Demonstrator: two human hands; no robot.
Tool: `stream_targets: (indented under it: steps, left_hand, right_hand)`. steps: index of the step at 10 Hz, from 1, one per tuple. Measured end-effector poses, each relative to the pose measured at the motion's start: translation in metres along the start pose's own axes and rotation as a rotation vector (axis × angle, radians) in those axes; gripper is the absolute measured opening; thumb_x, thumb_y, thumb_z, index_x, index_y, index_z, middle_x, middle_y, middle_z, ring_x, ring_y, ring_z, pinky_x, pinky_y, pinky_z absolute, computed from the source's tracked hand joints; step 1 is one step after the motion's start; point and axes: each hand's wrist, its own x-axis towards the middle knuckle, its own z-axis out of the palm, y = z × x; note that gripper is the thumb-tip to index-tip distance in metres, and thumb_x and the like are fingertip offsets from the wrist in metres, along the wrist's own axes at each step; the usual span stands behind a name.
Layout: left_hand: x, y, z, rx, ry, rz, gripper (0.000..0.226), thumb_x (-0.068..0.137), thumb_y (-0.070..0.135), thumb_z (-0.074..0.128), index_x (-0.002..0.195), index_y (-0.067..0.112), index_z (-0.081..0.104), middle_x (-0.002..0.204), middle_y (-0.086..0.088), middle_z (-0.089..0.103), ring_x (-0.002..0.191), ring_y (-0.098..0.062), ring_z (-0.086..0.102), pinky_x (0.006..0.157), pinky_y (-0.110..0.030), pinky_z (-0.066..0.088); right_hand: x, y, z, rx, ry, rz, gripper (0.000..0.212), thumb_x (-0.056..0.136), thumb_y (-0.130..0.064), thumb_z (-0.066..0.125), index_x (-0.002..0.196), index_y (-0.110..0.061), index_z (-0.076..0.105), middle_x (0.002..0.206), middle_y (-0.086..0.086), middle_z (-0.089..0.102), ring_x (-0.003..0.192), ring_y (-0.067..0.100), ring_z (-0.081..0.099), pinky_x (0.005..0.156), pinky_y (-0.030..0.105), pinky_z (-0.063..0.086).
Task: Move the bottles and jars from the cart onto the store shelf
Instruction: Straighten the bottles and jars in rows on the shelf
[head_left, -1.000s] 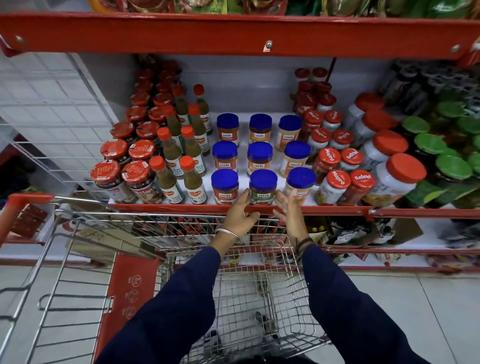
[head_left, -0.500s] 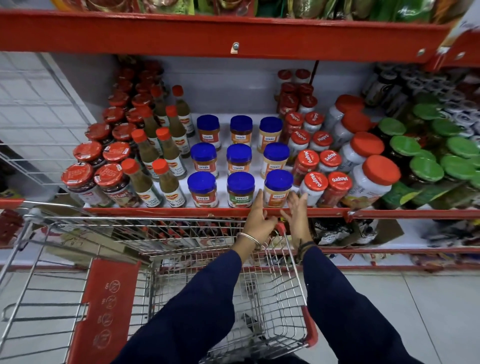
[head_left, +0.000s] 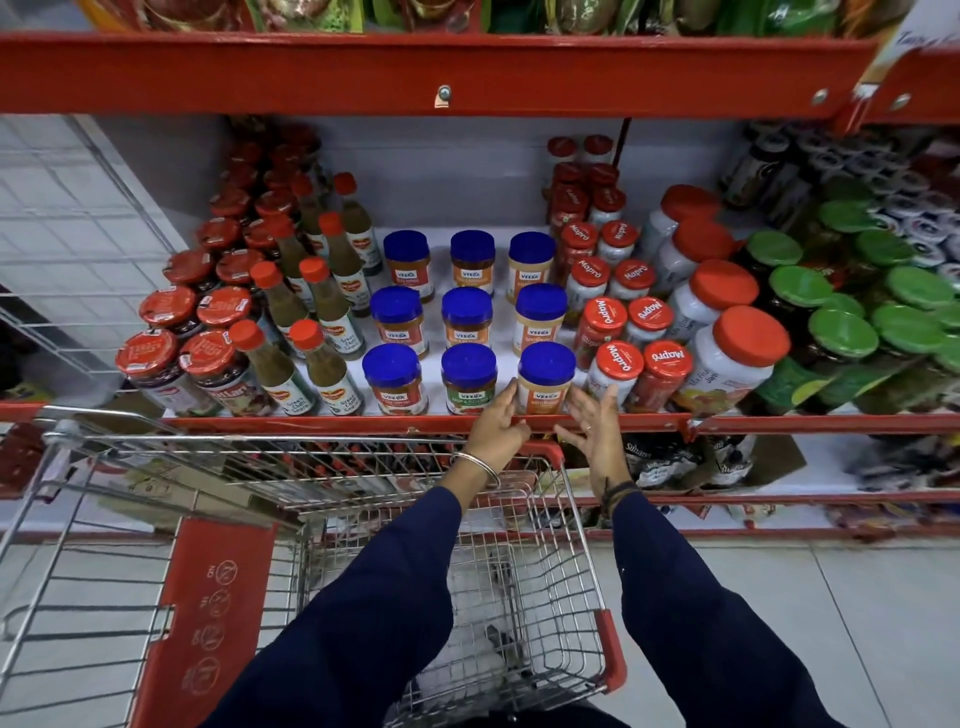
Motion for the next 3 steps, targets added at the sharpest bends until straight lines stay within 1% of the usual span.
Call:
stream_targets:
  steps: [1, 2, 3]
  left_hand:
    - [-0.006, 0.005, 0.000, 0.019, -0.012, 0.033, 0.075, 0.079, -0.019, 0.044, 0.143, 0.012, 0.019, 0.148, -0.005, 0.033, 0.123, -0.009, 0.039, 0.086, -0.026, 0.046]
    - [-0.013, 0.007, -0.002, 0.009, -0.014, 0.051, 0.061, 0.079, -0.017, 0.046, 0.134, 0.006, 0.037, 0.136, -0.005, 0.047, 0.123, -0.014, 0.046, 0.084, -0.019, 0.049]
    - [-0.035, 0.015, 0.001, -0.005, 0.098, 0.086, 0.041, 0.085, -0.006, 0.049, 0.123, 0.007, 0.049, 0.130, -0.011, 0.056, 0.119, -0.023, 0.053, 0.099, -0.039, 0.049]
  right_hand:
    - [-0.004, 0.000, 0.001, -0.028, -0.003, 0.009, 0.127, 0.043, -0.097, 0.030, 0.137, -0.012, 0.037, 0.131, -0.001, 0.045, 0.121, 0.014, 0.045, 0.093, 0.037, 0.047]
    - [-0.007, -0.005, 0.002, -0.047, -0.027, 0.030, 0.112, 0.057, -0.090, 0.024, 0.139, -0.014, 0.033, 0.137, -0.001, 0.043, 0.126, 0.017, 0.044, 0.098, 0.038, 0.043]
    - [-0.029, 0.007, -0.010, -0.117, 0.044, 0.016, 0.100, 0.060, -0.090, 0.027, 0.132, -0.024, 0.043, 0.133, -0.003, 0.049, 0.120, 0.017, 0.050, 0.096, 0.040, 0.043]
